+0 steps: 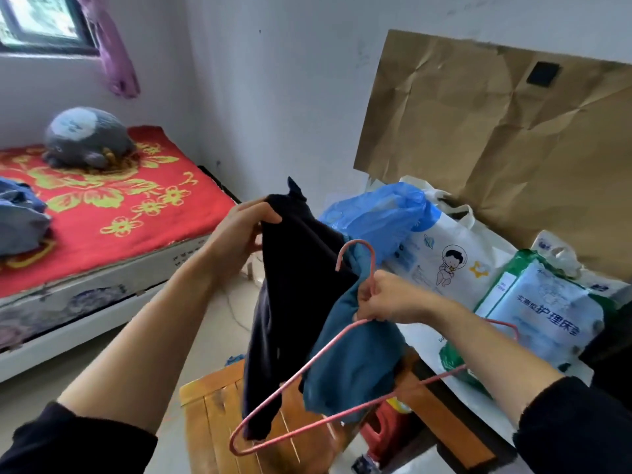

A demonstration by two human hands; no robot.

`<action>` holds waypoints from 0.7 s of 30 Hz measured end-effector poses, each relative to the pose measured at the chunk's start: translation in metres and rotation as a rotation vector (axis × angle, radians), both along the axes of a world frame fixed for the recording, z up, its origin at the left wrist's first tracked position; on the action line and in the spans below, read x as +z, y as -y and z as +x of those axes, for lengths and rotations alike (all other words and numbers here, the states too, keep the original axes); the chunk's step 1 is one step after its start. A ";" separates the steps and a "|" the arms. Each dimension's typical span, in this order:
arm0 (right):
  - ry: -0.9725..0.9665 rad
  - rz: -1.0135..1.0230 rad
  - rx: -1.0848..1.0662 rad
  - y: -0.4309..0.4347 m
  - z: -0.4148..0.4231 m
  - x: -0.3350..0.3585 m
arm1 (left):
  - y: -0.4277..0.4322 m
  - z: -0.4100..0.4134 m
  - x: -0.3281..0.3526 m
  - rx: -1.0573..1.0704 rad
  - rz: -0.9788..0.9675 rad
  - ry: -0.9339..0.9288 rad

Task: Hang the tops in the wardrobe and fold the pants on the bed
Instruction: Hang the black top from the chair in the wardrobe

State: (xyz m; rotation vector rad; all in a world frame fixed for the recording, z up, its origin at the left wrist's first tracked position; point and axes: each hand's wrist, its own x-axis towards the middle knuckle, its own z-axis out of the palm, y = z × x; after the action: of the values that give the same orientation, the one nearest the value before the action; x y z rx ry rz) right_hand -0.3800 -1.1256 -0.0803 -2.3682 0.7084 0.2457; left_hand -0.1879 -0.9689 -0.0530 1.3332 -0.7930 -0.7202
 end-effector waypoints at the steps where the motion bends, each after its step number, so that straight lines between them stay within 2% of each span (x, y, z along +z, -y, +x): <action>1: 0.033 0.012 0.030 -0.009 0.001 0.007 | -0.015 0.000 0.012 0.022 -0.031 0.008; 6: 0.182 0.056 0.188 -0.059 0.024 0.039 | -0.093 0.005 0.063 0.157 -0.094 0.056; 10: 0.263 -0.022 0.319 -0.105 0.054 0.051 | -0.158 0.008 0.082 0.205 -0.092 0.106; 12: 0.324 -0.040 0.338 -0.128 0.072 0.053 | -0.183 0.010 0.081 0.218 -0.054 0.096; 14: 0.395 0.033 0.375 -0.156 0.094 0.052 | -0.205 0.012 0.078 0.185 0.021 0.106; 18: 0.276 0.272 0.587 -0.225 0.134 0.033 | -0.250 0.022 0.069 0.087 0.142 0.112; 21: 0.260 0.315 0.624 -0.284 0.164 0.007 | -0.302 0.044 0.063 0.100 0.170 0.133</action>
State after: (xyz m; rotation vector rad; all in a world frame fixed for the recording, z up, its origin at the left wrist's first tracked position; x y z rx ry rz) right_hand -0.2155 -0.8415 -0.0732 -2.1919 -0.1959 0.2791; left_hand -0.1438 -0.6670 0.0096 1.5759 -0.7780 -0.6358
